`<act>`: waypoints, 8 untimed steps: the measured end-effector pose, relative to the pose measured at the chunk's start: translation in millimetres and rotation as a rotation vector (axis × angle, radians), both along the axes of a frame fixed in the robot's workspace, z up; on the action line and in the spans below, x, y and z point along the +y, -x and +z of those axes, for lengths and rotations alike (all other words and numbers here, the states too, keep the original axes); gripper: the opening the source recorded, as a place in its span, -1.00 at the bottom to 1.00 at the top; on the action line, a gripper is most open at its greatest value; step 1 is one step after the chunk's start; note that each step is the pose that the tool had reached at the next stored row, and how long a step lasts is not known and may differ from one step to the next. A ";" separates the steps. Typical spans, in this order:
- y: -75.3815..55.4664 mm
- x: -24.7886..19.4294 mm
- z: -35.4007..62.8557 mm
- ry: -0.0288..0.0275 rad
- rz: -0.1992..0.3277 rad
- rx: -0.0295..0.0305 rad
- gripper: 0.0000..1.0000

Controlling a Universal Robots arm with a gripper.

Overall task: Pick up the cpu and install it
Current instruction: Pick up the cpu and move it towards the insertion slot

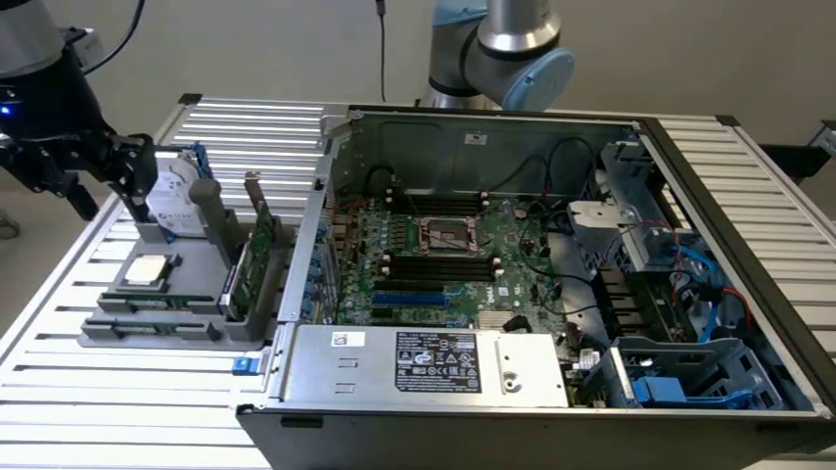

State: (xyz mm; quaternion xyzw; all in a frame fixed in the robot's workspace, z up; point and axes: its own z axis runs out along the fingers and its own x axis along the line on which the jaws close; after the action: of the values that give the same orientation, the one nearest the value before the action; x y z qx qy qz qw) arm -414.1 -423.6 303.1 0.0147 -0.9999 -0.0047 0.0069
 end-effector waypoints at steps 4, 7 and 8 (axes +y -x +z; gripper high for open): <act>0.6 0.0 -7.3 -0.0001 0.000 -0.0001 0.19; 2.2 0.1 -12.8 0.0000 0.000 0.0000 0.19; 2.8 0.0 -14.5 -0.0001 0.000 -0.0001 0.19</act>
State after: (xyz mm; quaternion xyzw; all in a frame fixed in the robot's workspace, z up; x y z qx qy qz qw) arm -416.9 -423.6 288.6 0.0147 -0.9999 -0.0047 0.0069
